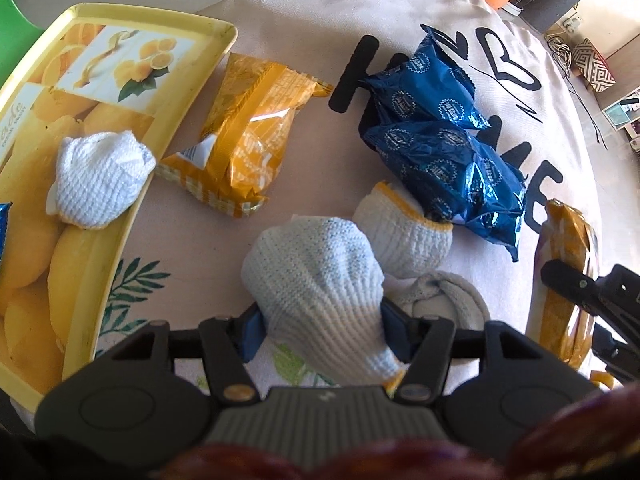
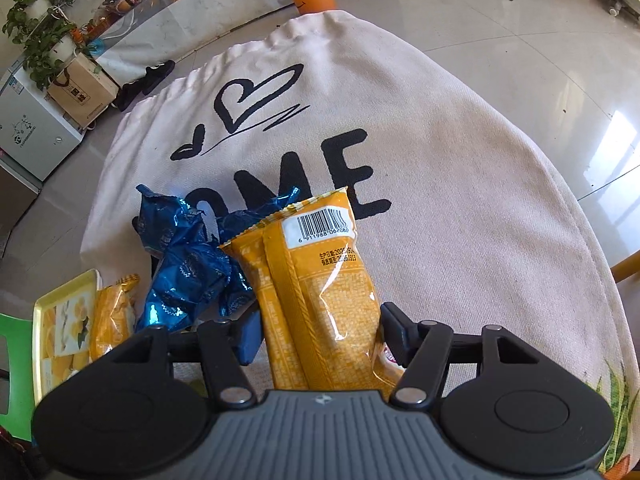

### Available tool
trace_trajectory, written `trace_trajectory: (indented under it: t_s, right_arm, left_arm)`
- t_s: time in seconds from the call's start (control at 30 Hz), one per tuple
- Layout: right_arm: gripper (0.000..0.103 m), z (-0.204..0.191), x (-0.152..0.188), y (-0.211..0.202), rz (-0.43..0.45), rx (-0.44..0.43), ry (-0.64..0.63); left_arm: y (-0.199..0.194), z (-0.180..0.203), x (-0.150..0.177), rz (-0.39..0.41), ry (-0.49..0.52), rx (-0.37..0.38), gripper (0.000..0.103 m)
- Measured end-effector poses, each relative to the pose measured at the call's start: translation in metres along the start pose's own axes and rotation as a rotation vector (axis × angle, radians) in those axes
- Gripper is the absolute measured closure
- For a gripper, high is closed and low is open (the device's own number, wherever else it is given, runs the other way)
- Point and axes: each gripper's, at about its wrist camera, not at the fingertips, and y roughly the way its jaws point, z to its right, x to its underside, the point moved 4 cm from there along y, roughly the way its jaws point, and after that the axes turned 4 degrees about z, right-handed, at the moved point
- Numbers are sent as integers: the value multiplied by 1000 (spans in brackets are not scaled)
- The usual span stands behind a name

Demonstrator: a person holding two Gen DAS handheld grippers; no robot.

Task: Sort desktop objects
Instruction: 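Lift yellow snack bag with right tool while left tool lifts white glove, then carry both items over yellow tray and open left tool to drop the glove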

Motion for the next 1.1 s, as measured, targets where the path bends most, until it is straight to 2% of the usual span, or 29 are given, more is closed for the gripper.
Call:
trace_trajectory:
  t_s: [0.13, 0.27, 0.63, 0.8, 1.1]
  right_arm:
    - [41, -7, -2, -5, 14, -16, -12]
    - [41, -20, -4, -11, 32, -42, -39]
    - [41, -65, 3, -18, 25, -158, -117]
    - [41, -92, 9, -21, 30, -236, -170]
    - [41, -145, 39, -21, -57, -426, -272]
  left_arm:
    - [1, 1, -5, 20, 7, 0, 45]
    - [-17, -5, -8, 44, 0, 7, 45]
    - [-49, -56, -42, 145, -110, -45, 45]
    - [-64, -88, -59, 189, -202, -65, 45]
    - [-88, -143, -86, 251, -328, -107, 45]
